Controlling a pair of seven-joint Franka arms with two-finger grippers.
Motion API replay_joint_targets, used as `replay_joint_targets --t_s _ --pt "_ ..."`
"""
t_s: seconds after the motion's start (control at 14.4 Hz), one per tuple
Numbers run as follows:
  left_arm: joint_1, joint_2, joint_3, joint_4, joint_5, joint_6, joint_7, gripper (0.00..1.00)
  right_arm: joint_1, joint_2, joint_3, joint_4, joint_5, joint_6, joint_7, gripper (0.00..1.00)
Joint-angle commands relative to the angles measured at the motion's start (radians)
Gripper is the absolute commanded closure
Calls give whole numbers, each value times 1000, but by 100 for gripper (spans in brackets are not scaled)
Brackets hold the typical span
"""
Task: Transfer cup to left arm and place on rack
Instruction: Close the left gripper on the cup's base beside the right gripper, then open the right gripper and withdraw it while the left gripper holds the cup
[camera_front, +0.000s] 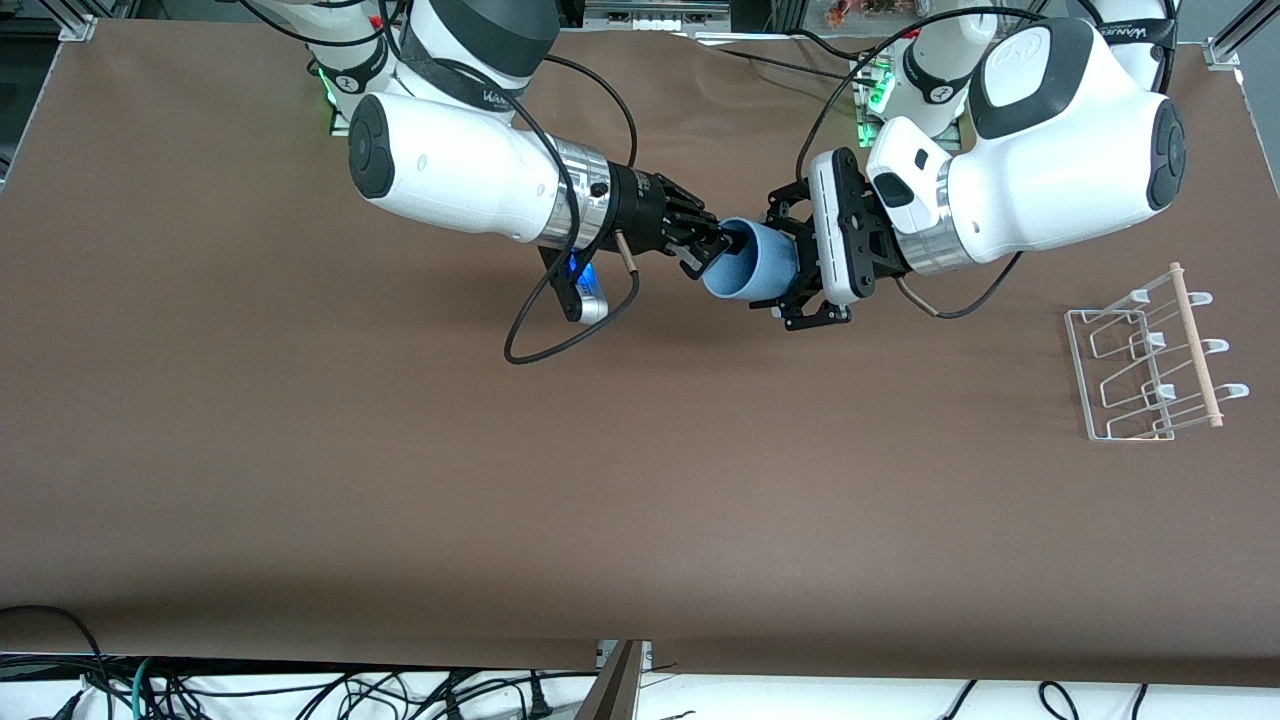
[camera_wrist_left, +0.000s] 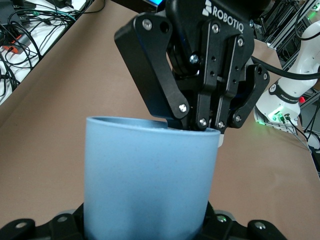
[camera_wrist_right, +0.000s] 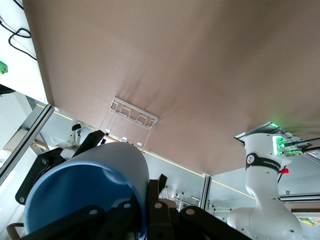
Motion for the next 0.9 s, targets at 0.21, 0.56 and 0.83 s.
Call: replay_joint_targets --t_s 0.21,0.56,0.83 --pt "-1 15 -2 10 -22 -5 24 90 -2 8 12 25 17 22 4 35" --pt "31 5 7 16 -17 -109 10 89 -73 -25 6 25 8 -21 -9 1" --pt "101 3 12 24 82 -281 11 88 -212 -68 6 25 5 -197 -41 1"
